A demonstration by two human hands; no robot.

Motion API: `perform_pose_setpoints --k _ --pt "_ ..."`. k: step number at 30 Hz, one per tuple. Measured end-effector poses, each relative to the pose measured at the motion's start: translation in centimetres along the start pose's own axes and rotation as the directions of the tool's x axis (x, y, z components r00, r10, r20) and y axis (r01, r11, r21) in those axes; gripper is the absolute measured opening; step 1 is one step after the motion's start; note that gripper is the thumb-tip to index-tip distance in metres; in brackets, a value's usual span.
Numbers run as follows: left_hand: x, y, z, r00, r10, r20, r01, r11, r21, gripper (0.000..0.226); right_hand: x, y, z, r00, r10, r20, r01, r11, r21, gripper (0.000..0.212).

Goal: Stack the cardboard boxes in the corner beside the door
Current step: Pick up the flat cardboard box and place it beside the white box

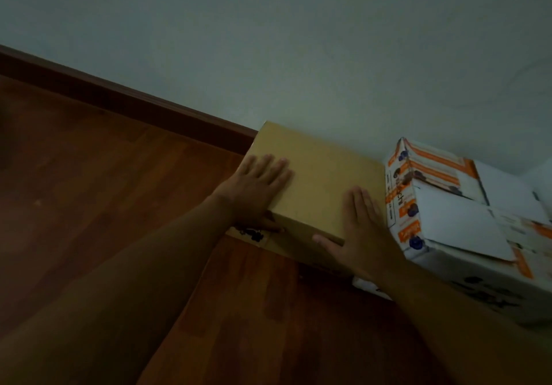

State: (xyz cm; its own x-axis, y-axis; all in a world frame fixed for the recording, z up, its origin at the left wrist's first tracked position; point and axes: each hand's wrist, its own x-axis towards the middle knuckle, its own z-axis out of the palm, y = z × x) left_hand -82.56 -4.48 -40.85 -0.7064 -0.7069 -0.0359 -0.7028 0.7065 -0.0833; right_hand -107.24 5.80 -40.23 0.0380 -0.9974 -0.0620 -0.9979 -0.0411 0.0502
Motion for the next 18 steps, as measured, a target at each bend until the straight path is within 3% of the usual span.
perform_pose_setpoints --k 18 --pt "1.1 0.1 0.4 0.997 -0.070 -0.015 0.069 0.998 -0.009 0.123 2.3 0.7 0.0 1.000 -0.005 0.007 0.005 0.998 -0.059 0.134"
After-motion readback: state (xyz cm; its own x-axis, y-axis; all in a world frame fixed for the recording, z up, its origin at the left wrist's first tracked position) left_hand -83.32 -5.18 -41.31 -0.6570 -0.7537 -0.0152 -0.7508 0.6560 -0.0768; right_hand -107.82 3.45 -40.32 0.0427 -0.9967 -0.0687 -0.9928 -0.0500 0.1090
